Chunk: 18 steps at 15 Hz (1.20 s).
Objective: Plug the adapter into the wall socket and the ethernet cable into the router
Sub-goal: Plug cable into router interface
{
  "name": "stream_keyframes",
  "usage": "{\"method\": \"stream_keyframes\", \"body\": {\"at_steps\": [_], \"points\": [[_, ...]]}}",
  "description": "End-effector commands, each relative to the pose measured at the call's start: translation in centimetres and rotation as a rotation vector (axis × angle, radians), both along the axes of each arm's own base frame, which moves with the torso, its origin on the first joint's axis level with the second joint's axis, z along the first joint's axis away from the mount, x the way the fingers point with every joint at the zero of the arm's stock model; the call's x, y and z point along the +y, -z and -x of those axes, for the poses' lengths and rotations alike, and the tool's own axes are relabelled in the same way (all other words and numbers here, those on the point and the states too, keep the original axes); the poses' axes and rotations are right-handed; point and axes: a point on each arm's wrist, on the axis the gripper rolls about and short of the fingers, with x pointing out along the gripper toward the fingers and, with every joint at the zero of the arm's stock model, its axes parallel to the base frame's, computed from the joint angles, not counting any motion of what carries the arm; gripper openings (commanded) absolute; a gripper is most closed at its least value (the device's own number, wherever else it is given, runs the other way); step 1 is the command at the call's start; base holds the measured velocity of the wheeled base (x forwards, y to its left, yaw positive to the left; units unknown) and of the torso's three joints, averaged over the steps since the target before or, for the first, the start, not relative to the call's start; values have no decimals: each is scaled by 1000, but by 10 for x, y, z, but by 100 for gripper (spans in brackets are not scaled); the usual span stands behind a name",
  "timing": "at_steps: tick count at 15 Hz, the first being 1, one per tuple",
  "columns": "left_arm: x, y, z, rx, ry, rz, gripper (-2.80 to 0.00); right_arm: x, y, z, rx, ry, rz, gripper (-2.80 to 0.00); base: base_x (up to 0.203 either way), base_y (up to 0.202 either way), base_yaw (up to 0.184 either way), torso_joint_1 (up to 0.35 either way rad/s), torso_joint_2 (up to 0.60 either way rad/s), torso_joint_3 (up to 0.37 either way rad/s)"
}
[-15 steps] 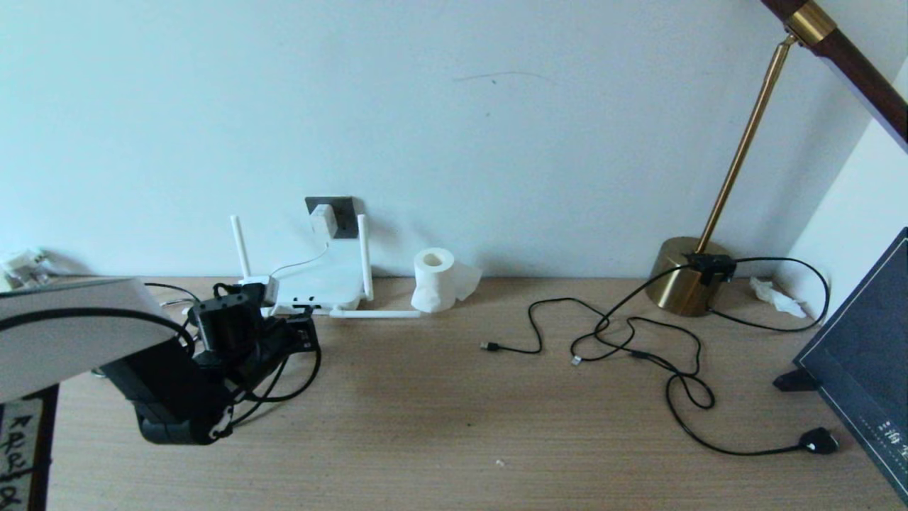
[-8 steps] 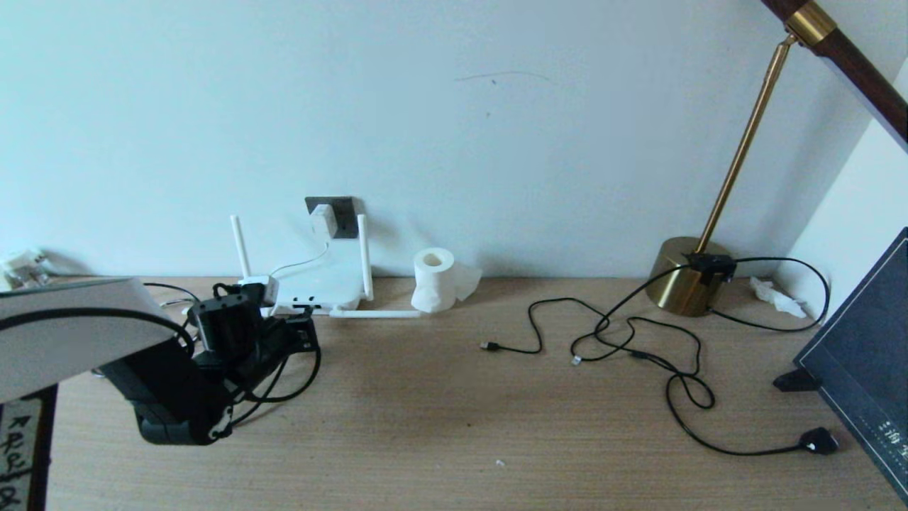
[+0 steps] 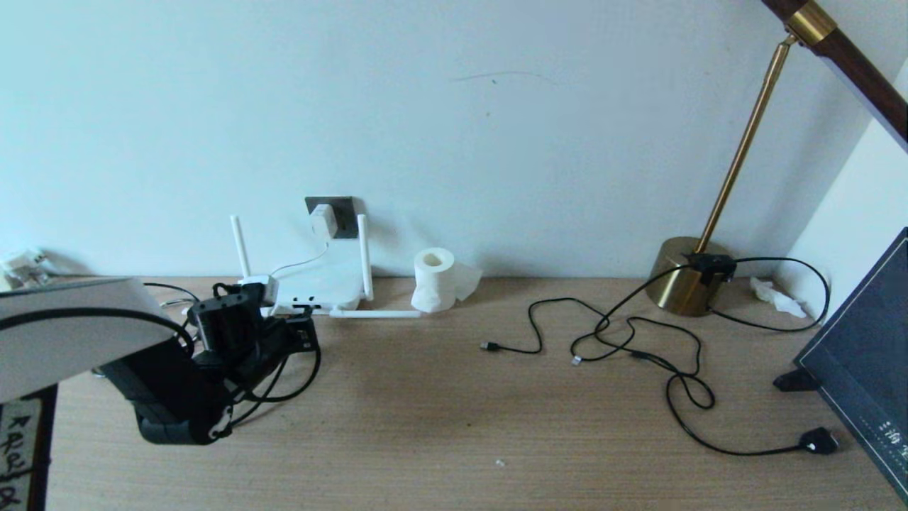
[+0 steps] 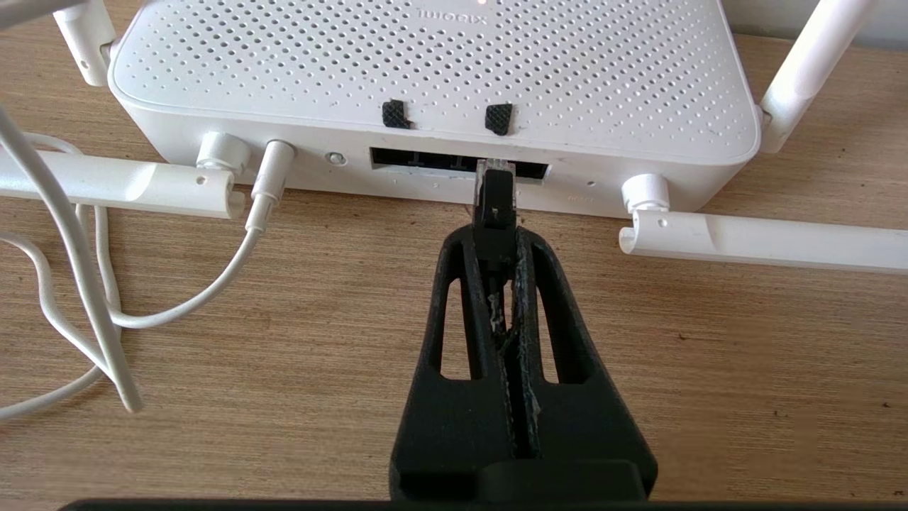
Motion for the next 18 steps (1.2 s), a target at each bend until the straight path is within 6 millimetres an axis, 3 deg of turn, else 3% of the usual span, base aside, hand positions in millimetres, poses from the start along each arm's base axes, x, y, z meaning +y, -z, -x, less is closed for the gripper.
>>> {"method": "stream_keyframes", "body": {"at_steps": [1, 18], "points": [[1, -1, -1, -11, -2, 1, -280, 0, 0, 0, 2, 0, 0, 0, 0, 0, 0, 0, 0, 0], [2, 0, -4, -14, -6, 1, -280, 0, 0, 0, 1, 0, 0, 0, 0, 0, 0, 0, 0, 0]]}}
